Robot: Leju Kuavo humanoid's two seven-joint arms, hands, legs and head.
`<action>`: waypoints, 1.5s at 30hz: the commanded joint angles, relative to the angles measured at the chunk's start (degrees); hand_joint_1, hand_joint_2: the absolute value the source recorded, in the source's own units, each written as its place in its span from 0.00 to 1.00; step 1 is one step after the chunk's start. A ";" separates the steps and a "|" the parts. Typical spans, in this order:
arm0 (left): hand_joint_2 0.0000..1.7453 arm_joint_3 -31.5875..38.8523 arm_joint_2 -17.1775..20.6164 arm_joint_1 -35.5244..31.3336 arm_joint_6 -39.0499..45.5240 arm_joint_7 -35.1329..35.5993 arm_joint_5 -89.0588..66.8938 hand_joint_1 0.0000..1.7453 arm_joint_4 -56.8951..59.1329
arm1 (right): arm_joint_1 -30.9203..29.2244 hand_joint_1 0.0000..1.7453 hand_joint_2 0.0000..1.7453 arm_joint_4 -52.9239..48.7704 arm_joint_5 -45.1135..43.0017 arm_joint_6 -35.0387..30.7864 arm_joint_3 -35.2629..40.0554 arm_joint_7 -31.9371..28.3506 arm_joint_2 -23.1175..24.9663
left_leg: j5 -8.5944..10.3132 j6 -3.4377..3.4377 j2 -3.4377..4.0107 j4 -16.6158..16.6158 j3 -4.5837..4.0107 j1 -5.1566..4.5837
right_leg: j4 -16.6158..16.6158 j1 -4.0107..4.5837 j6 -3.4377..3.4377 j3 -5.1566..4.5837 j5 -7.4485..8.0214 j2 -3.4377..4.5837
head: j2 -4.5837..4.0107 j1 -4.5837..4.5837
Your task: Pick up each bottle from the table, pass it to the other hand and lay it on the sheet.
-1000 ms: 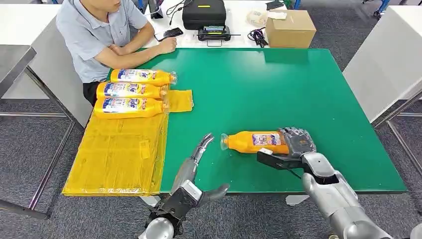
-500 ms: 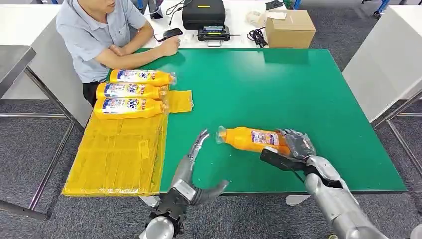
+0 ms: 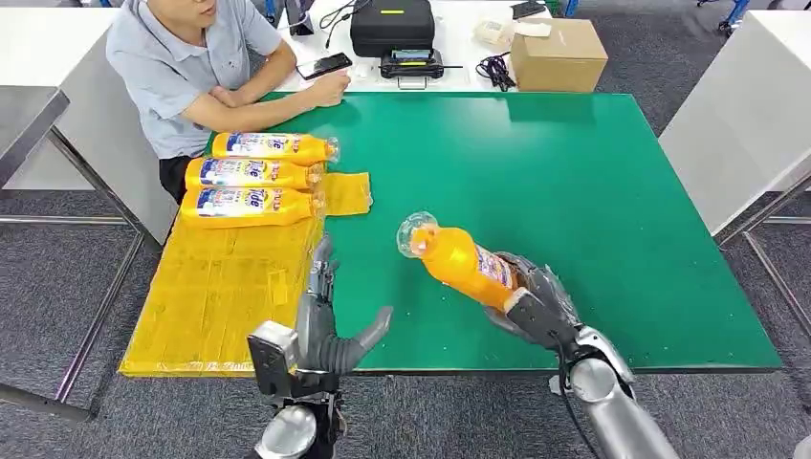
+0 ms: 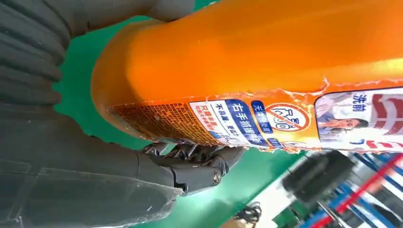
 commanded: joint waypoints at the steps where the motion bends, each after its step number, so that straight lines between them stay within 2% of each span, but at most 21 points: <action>1: 1.00 -1.68 3.35 0.17 -10.19 9.31 11.35 0.00 -2.68 | 2.81 1.00 1.00 -4.64 -2.03 0.50 -2.59 -0.96 4.52 | -0.11 -0.15 0.14 -0.02 0.20 0.07 | -0.01 0.08 -0.18 0.16 -0.07 0.10 | 0.00 0.00; 2: 1.00 -1.77 3.42 0.04 -10.27 9.33 11.41 0.00 -2.36 | 2.87 1.00 1.00 -4.42 -1.88 0.37 -2.32 -0.89 4.74 | -0.06 -0.10 0.11 -0.03 0.14 0.05 | -0.02 0.06 -0.12 0.10 -0.04 0.08 | 0.00 -0.02; 3: 1.00 -2.82 3.94 -0.59 -13.79 11.28 13.83 0.00 -1.71 | 2.47 1.00 1.00 -3.68 -1.73 1.35 -1.00 -1.08 4.21 | -0.12 -0.16 0.15 -0.02 0.24 0.09 | -0.02 0.10 -0.19 0.19 -0.08 0.11 | 0.00 0.00; 5: 1.00 -3.56 4.18 -1.37 -14.49 10.10 13.23 0.00 -1.13 | 1.86 1.00 1.00 -2.79 -1.73 2.09 0.20 -1.38 3.89 | -0.09 -0.17 0.12 -0.04 0.25 0.10 | -0.06 0.11 -0.20 0.21 -0.05 0.07 | 0.00 0.00; 7: 1.00 -5.11 3.97 -3.20 -13.57 7.77 9.99 0.00 0.30 | 0.54 1.00 1.00 -0.94 -2.65 4.56 2.06 -0.95 3.45 | -0.11 -0.17 0.19 -0.03 0.27 0.10 | -0.05 0.11 -0.21 0.22 -0.05 0.14 | 0.00 0.00; 11: 1.00 -8.69 4.26 -6.17 -14.28 8.36 5.42 0.00 3.22 | -1.62 1.00 1.00 2.05 -3.31 7.22 4.27 0.07 2.47 | -0.04 -0.09 0.12 -0.03 0.15 0.05 | -0.04 0.05 -0.11 0.11 -0.01 0.08 | 0.00 0.00; 13: 1.00 -11.90 4.38 -8.03 -11.60 8.52 -2.80 0.00 6.59 | -2.53 1.00 1.00 3.67 -3.27 7.92 5.40 0.12 1.64 | -0.03 -0.08 0.10 -0.05 0.17 0.04 | -0.07 0.05 -0.10 0.15 0.00 0.07 | 0.00 0.00; 17: 1.00 -11.15 3.09 -7.96 -13.08 8.77 -3.06 0.00 7.91 | -2.88 1.00 1.00 3.54 -2.66 9.38 7.36 -0.36 0.44 | -0.05 -0.09 0.12 -0.04 0.21 0.05 | -0.07 0.06 -0.11 0.18 -0.01 0.08 | 0.00 0.00; 22: 1.00 -9.84 1.83 -9.41 -9.43 6.16 -9.00 0.00 10.21 | -3.69 1.00 1.00 4.25 -3.47 11.83 9.85 -0.68 -1.27 | -0.10 -0.15 0.14 -0.03 0.30 0.08 | -0.07 0.09 -0.18 0.28 -0.06 0.09 | 0.00 0.00; 28: 1.00 -9.03 0.54 -11.12 -11.90 7.80 -10.05 0.00 13.23 | -4.53 1.00 1.00 4.57 -4.38 14.54 11.47 -2.97 -2.92 | -0.04 -0.10 0.09 -0.01 0.15 0.04 | -0.04 0.05 -0.11 0.12 -0.01 0.05 | 0.00 0.00; 35: 1.00 -5.24 -0.66 -11.55 -14.53 8.04 -6.19 0.00 13.16 | -3.98 1.00 1.00 3.20 -4.47 14.94 12.63 -4.83 -2.19 | -0.10 -0.14 0.19 0.00 0.25 0.08 | -0.05 0.10 -0.17 0.22 -0.04 0.14 | 0.00 0.02; 45: 1.00 -4.34 -0.84 -11.14 -20.30 7.72 -0.71 0.00 11.53 | -5.09 1.00 1.00 4.69 -4.89 15.21 13.51 -6.61 -0.88 | -0.11 -0.14 0.27 0.01 0.23 0.08 | -0.02 0.09 -0.16 0.15 -0.02 0.22 | 0.00 -0.02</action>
